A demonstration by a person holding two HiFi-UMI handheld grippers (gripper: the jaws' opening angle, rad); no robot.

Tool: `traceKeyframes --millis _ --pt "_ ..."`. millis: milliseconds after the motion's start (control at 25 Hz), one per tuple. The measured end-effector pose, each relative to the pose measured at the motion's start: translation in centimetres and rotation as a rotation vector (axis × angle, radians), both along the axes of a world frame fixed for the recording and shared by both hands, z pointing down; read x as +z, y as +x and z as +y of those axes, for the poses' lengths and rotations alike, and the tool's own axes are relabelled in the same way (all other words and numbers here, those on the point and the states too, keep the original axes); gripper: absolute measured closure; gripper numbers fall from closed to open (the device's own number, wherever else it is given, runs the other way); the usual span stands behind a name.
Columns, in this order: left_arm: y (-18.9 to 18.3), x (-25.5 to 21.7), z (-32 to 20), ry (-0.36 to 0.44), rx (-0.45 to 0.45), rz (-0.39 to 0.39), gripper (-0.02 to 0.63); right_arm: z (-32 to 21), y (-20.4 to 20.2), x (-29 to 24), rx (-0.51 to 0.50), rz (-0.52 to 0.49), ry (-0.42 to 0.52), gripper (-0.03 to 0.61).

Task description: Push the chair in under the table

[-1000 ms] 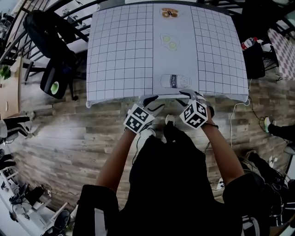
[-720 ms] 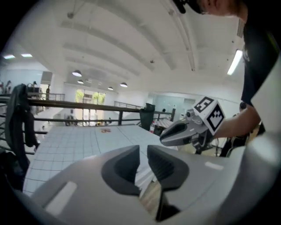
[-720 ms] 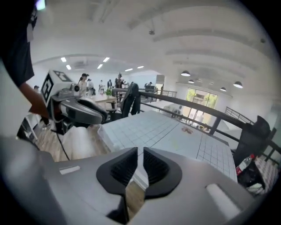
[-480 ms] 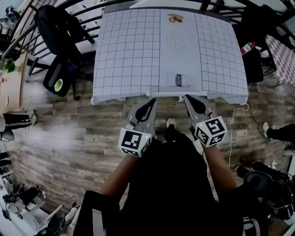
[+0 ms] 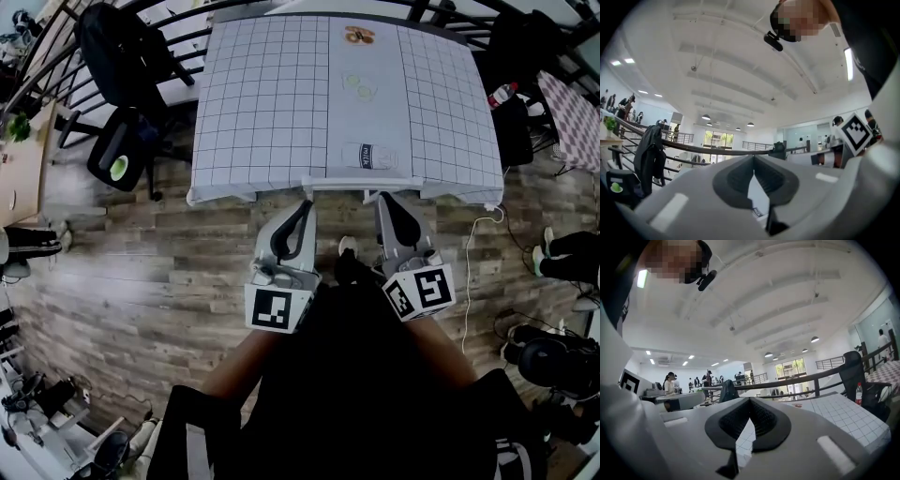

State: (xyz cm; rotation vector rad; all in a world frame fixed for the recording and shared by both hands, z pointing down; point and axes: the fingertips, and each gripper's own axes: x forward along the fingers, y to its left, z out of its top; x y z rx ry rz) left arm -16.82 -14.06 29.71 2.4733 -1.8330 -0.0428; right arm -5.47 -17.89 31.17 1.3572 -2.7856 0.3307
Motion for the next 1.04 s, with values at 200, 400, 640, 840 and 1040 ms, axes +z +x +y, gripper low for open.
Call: traceKeyframes --millis 200,400,640,840,1040 --pt "1.0 -0.5 0.8 0.024 0.010 -0.032 0.604 0.9 -0.3 -0.7 -0.001 0.047 0.048 0.581" --pt "0.8 -0.6 -2.3 0.000 0.010 -0.032 0.604 -1.7 -0.8 -1.3 -0.012 0.049 0.054 0.581" --pt "1.1 2.0 -0.1 0.040 0.047 -0.059 0.604 1.0 -0.7 1.3 0.025 0.027 0.100 0.581" --pt "2.4 -1.1 -0.7 0.013 0.014 -0.046 0.604 0.1 0.0 -2.2 -0.013 0.030 0.078 0.581" --pt "1.6 -3.1 -2.6 0.005 0.005 -0.043 0.604 -1.9 -0.8 -4.0 -0.025 0.042 0.084 0.581"
